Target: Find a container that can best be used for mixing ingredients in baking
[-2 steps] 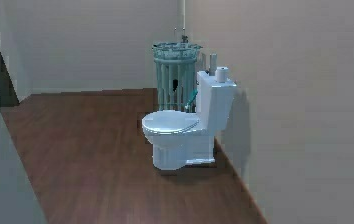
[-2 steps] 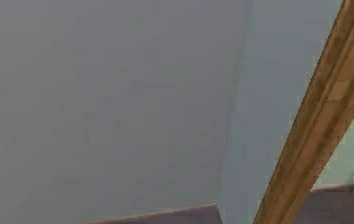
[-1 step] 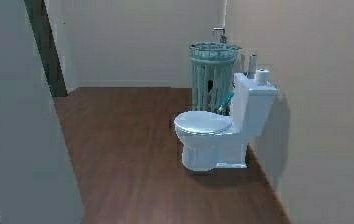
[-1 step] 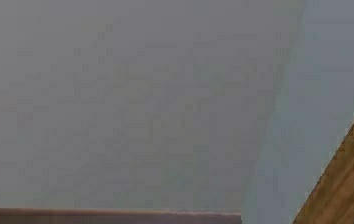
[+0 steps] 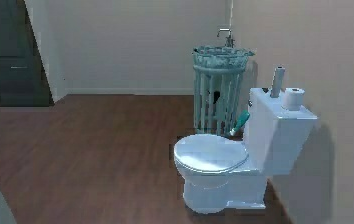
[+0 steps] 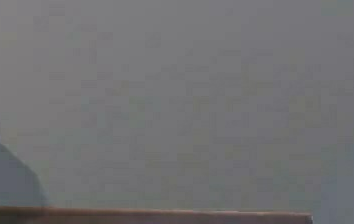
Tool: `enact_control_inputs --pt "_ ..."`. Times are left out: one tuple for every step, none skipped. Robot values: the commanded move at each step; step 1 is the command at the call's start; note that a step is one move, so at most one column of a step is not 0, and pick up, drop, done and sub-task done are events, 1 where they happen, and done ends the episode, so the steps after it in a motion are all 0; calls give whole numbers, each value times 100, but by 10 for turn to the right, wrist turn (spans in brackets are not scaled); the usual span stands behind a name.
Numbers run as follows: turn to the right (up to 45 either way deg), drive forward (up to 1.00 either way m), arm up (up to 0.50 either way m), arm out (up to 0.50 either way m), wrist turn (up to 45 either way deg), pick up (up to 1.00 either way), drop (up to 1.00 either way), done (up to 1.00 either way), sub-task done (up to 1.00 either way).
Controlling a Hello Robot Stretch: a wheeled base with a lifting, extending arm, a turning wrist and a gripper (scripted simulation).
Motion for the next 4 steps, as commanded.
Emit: enact_control_inputs --pt "-240 0 0 0 0 0 0 0 0" --pt "0 75 0 0 0 0 0 0 0" --pt "-120 0 0 0 0 0 0 0 0" --pt "0 45 0 0 0 0 0 0 0"
